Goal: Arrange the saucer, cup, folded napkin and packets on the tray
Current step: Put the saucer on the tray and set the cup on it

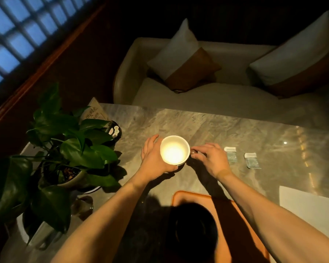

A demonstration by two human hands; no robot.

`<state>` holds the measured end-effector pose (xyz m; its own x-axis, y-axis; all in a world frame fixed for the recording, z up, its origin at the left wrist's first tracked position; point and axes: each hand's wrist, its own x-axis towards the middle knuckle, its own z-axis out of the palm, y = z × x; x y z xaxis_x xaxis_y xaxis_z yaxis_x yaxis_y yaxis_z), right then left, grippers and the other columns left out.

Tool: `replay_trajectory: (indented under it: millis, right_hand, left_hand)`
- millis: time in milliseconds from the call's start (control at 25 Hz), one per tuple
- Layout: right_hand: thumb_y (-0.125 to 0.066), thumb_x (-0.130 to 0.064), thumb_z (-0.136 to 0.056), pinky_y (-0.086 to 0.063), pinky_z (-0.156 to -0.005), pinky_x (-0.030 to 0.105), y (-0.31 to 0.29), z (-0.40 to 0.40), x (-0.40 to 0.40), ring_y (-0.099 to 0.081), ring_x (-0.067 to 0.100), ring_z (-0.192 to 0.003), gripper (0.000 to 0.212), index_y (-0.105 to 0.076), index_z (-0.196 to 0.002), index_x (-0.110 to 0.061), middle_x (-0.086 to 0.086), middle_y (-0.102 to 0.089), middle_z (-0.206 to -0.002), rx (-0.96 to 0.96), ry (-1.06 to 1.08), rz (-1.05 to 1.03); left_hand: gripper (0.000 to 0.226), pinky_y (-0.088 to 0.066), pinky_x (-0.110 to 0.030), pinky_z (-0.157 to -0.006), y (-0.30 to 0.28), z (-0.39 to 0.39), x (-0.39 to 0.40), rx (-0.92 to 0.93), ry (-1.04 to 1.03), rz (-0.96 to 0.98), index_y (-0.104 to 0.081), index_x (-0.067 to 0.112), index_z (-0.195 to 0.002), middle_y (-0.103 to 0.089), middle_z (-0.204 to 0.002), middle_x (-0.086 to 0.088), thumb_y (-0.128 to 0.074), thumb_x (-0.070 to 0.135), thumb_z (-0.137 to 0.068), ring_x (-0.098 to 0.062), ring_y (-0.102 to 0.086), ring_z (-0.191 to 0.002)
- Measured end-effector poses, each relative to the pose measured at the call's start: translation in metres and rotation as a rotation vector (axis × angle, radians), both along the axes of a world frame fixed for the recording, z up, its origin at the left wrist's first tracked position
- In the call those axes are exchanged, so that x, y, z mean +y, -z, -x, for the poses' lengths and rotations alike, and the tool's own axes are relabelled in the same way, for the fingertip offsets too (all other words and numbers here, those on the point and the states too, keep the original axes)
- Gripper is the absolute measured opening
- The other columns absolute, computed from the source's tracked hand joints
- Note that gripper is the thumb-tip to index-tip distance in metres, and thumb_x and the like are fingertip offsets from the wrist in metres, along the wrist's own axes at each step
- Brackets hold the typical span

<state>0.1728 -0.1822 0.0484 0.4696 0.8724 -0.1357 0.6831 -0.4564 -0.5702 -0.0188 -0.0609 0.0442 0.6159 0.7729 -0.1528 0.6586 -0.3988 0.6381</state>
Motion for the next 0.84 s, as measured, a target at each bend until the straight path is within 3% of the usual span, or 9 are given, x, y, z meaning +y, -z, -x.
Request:
replay_trajectory:
  millis: [200, 400, 520, 640, 840]
  right_hand:
    - [-0.067, -0.043, -0.086, -0.040, -0.096, 0.043, -0.011, 0.016, -0.070, -0.052, 0.021, -0.111, 0.028, -0.072, -0.113, -0.036, -0.008, -0.073, -0.109, -0.034, 0.078, -0.030]
    - [-0.065, -0.043, -0.088, -0.040, -0.097, 0.043, -0.008, 0.045, -0.136, -0.052, 0.021, -0.111, 0.031, -0.070, -0.117, -0.034, -0.007, -0.072, -0.113, 0.019, 0.118, -0.023]
    - [-0.067, -0.040, -0.088, -0.045, -0.089, 0.038, -0.004, 0.065, -0.164, -0.057, 0.019, -0.106, 0.028, -0.071, -0.115, -0.033, -0.007, -0.072, -0.110, 0.061, 0.150, -0.032]
    - [-0.069, -0.034, -0.088, -0.049, -0.091, 0.036, 0.001, 0.085, -0.184, -0.061, 0.015, -0.103, 0.028, -0.071, -0.116, -0.033, -0.007, -0.072, -0.110, 0.140, 0.188, -0.062]
    - [-0.068, -0.028, -0.089, -0.050, -0.090, 0.037, 0.017, 0.108, -0.209, -0.059, 0.016, -0.101, 0.030, -0.070, -0.119, -0.026, -0.004, -0.067, -0.107, 0.191, 0.247, -0.025]
  left_hand:
    - [0.110, -0.018, -0.048, -0.118, -0.011, 0.006, -0.049, -0.008, 0.101, -0.003, -0.031, 0.034, -0.141, -0.019, -0.156, 0.002, -0.084, 0.055, -0.046, -0.023, -0.013, -0.145]
    - [0.105, -0.025, -0.042, -0.109, -0.011, 0.025, -0.093, 0.025, 0.224, -0.018, -0.035, 0.032, -0.137, -0.046, -0.136, 0.004, -0.081, 0.056, -0.045, -0.020, -0.036, -0.131]
    - [0.105, -0.025, -0.037, -0.104, -0.007, 0.039, -0.114, 0.050, 0.271, -0.032, -0.036, 0.033, -0.137, -0.049, -0.134, 0.005, -0.079, 0.059, -0.045, -0.019, -0.037, -0.128]
    - [0.104, -0.023, -0.033, -0.100, -0.001, 0.053, -0.131, 0.041, 0.287, -0.035, -0.036, 0.033, -0.137, -0.049, -0.133, 0.006, -0.078, 0.059, -0.045, -0.017, -0.037, -0.126]
    - [0.104, -0.024, -0.037, -0.107, 0.012, 0.070, -0.153, 0.043, 0.324, -0.014, -0.034, 0.034, -0.138, -0.047, -0.134, 0.008, -0.080, 0.057, -0.046, -0.015, -0.035, -0.129]
